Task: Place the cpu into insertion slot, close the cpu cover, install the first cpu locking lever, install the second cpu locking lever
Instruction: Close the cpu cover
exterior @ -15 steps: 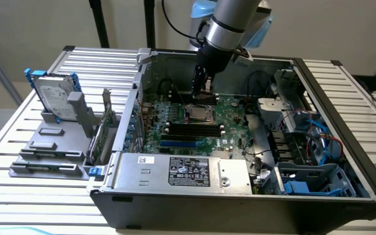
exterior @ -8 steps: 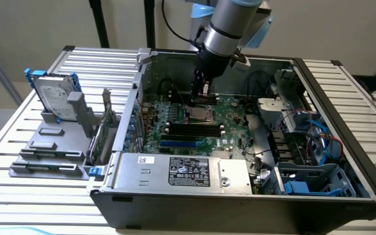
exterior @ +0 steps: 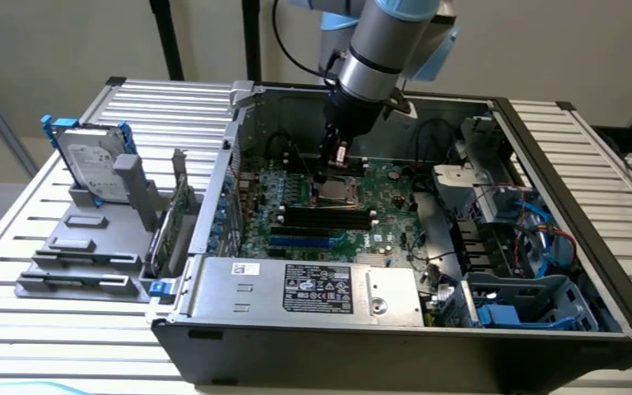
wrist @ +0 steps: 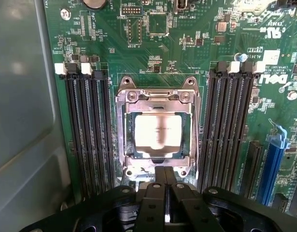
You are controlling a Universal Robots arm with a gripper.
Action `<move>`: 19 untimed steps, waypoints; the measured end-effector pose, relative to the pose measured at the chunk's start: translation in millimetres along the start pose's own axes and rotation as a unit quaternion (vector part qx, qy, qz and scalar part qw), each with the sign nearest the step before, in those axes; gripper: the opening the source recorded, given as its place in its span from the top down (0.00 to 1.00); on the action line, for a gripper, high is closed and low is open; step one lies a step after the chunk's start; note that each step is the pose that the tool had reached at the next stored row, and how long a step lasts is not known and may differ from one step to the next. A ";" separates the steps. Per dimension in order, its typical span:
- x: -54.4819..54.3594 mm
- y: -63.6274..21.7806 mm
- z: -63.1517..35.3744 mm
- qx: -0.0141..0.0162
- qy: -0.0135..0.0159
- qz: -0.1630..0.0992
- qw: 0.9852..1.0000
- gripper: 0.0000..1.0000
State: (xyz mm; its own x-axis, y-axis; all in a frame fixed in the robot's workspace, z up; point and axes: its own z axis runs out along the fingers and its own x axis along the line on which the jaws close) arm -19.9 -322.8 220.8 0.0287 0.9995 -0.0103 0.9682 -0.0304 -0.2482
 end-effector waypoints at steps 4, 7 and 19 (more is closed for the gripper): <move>-1.5 -0.7 4.4 0.000 0.002 0.007 1.000 0.89; -2.8 -1.3 7.4 0.000 0.003 0.011 1.000 0.89; -7.2 -6.2 15.8 0.000 0.012 0.020 1.000 0.89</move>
State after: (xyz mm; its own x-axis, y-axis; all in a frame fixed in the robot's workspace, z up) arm -30.1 -329.8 207.1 0.0735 0.9973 0.0022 0.9661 -0.0706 -0.2485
